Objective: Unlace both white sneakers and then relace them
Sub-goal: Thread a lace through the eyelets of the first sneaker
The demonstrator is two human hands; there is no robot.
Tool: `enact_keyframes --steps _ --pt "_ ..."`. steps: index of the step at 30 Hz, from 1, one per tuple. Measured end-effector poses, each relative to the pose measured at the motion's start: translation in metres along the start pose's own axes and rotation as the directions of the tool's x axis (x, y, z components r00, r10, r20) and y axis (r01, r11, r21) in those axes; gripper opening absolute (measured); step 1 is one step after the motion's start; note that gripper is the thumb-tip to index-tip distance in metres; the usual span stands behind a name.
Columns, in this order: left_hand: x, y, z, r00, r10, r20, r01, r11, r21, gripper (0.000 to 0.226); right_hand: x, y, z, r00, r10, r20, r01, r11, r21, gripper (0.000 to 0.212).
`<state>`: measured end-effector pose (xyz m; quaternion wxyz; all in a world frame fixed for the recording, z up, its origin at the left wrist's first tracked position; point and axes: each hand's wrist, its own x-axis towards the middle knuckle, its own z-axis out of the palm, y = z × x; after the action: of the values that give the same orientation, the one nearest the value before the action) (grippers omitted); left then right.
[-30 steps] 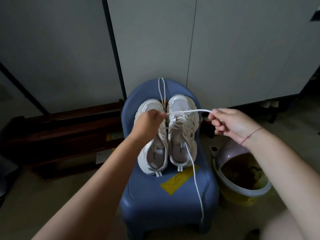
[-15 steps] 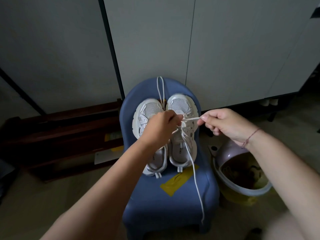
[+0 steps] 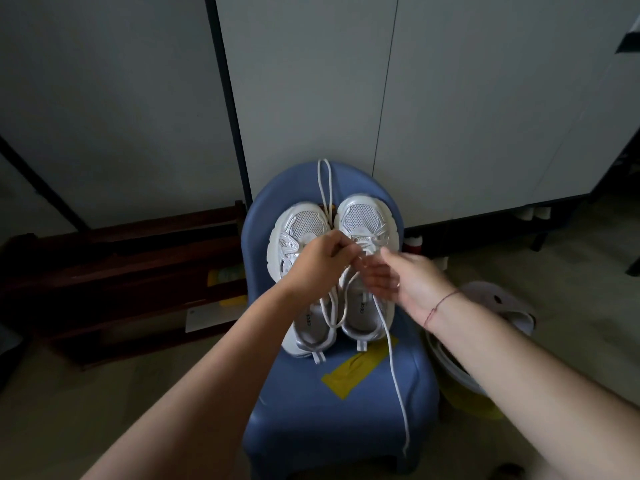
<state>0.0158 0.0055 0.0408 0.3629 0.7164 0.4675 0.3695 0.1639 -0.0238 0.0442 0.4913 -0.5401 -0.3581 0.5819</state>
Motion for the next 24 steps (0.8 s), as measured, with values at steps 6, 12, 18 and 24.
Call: enact_keyframes --steps 6,12,18,24 --pt "0.008 -0.024 0.006 0.999 -0.05 0.003 0.049 0.994 0.097 0.019 0.017 0.056 0.029 0.902 0.429 -0.042 -0.385 0.847 0.365 0.037" --pt "0.012 -0.03 0.006 1.0 0.016 0.02 -0.019 0.984 0.178 0.016 0.026 0.063 0.041 0.913 0.399 -0.085 -0.172 0.565 0.807 0.019" --pt "0.013 -0.04 0.004 1.0 0.02 -0.012 -0.018 0.988 0.154 0.016 0.027 0.071 0.041 0.898 0.435 -0.063 -0.205 0.541 0.816 0.02" --pt "0.012 -0.037 0.009 0.999 -0.023 -0.028 0.026 0.994 0.104 0.016 0.02 0.07 0.042 0.951 0.303 -0.065 -0.128 0.577 0.807 0.018"
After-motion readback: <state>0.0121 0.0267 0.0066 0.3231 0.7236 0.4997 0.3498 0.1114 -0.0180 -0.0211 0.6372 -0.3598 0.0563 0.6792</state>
